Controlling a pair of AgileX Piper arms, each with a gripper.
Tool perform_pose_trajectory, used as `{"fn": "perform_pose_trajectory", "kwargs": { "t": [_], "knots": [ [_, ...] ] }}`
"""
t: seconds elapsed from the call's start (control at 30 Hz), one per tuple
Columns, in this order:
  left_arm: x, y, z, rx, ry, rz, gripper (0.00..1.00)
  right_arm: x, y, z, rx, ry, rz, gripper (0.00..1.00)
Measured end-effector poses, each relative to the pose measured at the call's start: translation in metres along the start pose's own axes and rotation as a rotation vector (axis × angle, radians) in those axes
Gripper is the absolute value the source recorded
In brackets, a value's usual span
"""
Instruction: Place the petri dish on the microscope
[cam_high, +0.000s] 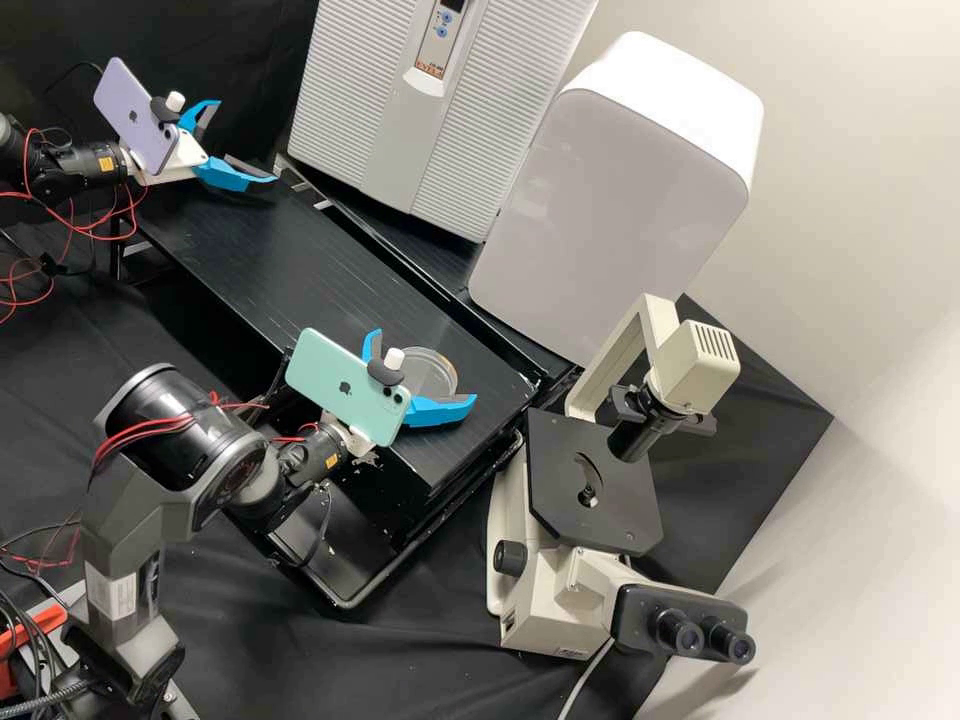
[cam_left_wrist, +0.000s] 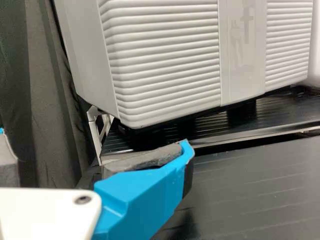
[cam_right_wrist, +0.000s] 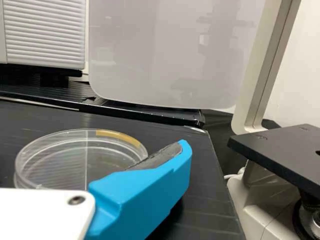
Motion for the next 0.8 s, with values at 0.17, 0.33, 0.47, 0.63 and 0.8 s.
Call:
{"fn": "perform_pose_trajectory", "kwargs": {
  "t": [0.17, 0.33, 0.47, 0.63, 0.8],
  "knots": [
    [0.0, 0.0, 0.0, 0.0, 0.0, 0.0, 1.0, 0.0017, 0.0026, 0.0012, -0.002, -0.003, 0.007, 0.0],
    [0.0, 0.0, 0.0, 0.0, 0.0, 0.0, 1.0, 0.0021, 0.0032, 0.0021, -0.001, -0.006, 0.006, 0.0],
    [0.0, 0.0, 0.0, 0.0, 0.0, 0.0, 1.0, 0.0022, 0.0035, 0.0024, 0.002, -0.007, 0.007, 0.0],
    [0.0, 0.0, 0.0, 0.0, 0.0, 0.0, 1.0, 0.0022, 0.0034, 0.0023, 0.002, -0.006, 0.006, 0.0],
    [0.0, 0.0, 0.0, 0.0, 0.0, 0.0, 1.0, 0.0022, 0.0034, 0.0023, 0.002, -0.006, 0.006, 0.0]
  ]
}}
